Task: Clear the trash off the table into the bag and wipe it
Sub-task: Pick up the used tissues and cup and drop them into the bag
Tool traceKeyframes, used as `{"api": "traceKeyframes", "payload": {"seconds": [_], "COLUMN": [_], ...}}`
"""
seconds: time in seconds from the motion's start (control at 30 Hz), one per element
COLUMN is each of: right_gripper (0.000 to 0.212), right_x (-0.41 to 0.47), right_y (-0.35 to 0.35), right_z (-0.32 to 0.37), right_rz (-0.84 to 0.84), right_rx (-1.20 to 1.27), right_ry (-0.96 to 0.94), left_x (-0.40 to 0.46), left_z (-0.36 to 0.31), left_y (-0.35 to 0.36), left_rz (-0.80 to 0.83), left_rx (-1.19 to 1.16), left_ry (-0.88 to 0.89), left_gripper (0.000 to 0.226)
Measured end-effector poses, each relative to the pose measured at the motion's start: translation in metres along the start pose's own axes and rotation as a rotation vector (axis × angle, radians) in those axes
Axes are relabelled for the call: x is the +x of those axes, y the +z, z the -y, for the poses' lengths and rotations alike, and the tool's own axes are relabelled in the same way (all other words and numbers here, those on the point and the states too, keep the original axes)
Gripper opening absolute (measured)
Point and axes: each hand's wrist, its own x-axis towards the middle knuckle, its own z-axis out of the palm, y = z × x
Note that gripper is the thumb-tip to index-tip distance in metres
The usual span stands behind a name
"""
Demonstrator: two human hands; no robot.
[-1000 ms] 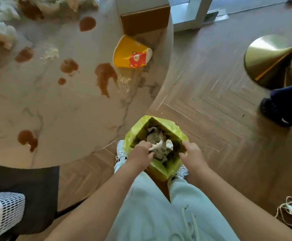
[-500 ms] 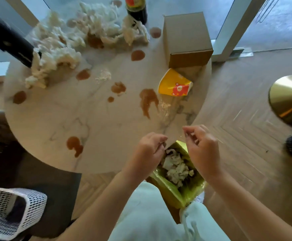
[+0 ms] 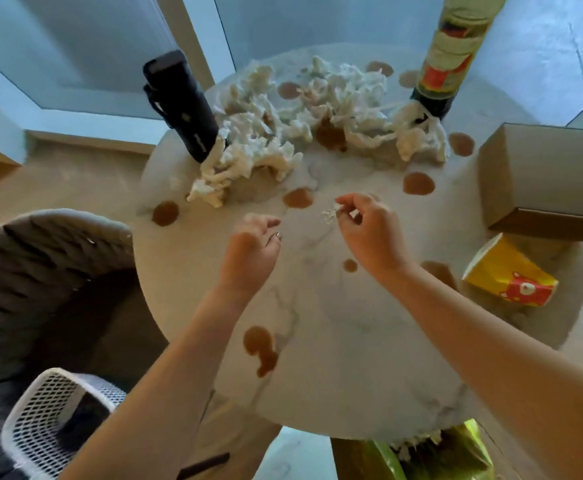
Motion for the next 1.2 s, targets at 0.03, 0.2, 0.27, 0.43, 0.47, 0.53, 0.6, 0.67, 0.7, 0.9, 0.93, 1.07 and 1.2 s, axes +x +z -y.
{"api": "traceKeyframes", "payload": {"seconds": [0.03, 0.2, 0.27, 0.43, 0.47, 0.53, 0.6, 0.67, 0.7, 0.9, 0.93, 1.07, 1.2], "right_gripper": [0.022, 0.03, 0.037, 0.053, 0.055, 0.053, 0.043, 0.034, 0.032, 0.028, 0.029, 0.03, 0.027], "right_x": [0.015, 0.083, 0.104, 0.135, 0.139, 0.145, 0.149, 0.15, 0.15, 0.136, 0.132, 0.108, 0.067], "right_y": [0.011, 0.059, 0.073, 0.103, 0.108, 0.117, 0.121, 0.121, 0.12, 0.096, 0.09, 0.064, 0.037], "right_z": [0.004, 0.017, 0.019, 0.021, 0.021, 0.021, 0.021, 0.022, 0.022, 0.024, 0.023, 0.017, 0.01], "right_rz": [0.014, 0.076, 0.109, 0.188, 0.194, 0.206, 0.203, 0.195, 0.187, 0.156, 0.156, 0.149, 0.104], "right_rx": [-0.016, -0.069, -0.103, -0.145, -0.153, -0.182, -0.211, -0.211, -0.201, -0.091, -0.077, -0.021, 0.014], "right_ry": [-0.011, 0.037, 0.057, 0.109, 0.131, 0.156, 0.159, 0.165, 0.167, 0.239, 0.257, 0.294, 0.299], "left_x": [0.011, 0.052, 0.063, 0.08, 0.083, 0.091, 0.096, 0.097, 0.097, 0.077, 0.069, 0.032, 0.0], "left_z": [0.013, 0.063, 0.075, 0.089, 0.091, 0.093, 0.095, 0.097, 0.098, 0.095, 0.091, 0.075, 0.052], "left_y": [-0.006, -0.029, -0.033, -0.023, -0.019, -0.013, -0.009, -0.009, -0.01, -0.017, -0.019, -0.025, -0.02], "left_rz": [-0.028, -0.168, -0.221, -0.371, -0.359, -0.317, -0.326, -0.337, -0.336, -0.376, -0.381, -0.375, -0.307], "left_rx": [0.037, 0.196, 0.249, 0.138, 0.125, 0.084, 0.002, -0.065, -0.086, -0.206, -0.225, -0.264, -0.318], "left_ry": [-0.022, -0.168, -0.222, -0.288, -0.306, -0.347, -0.317, -0.282, -0.265, -0.234, -0.229, -0.178, -0.125], "left_gripper": [0.026, 0.037, 0.046, 0.067, 0.067, 0.061, 0.049, 0.041, 0.039, 0.04, 0.041, 0.039, 0.038]}}
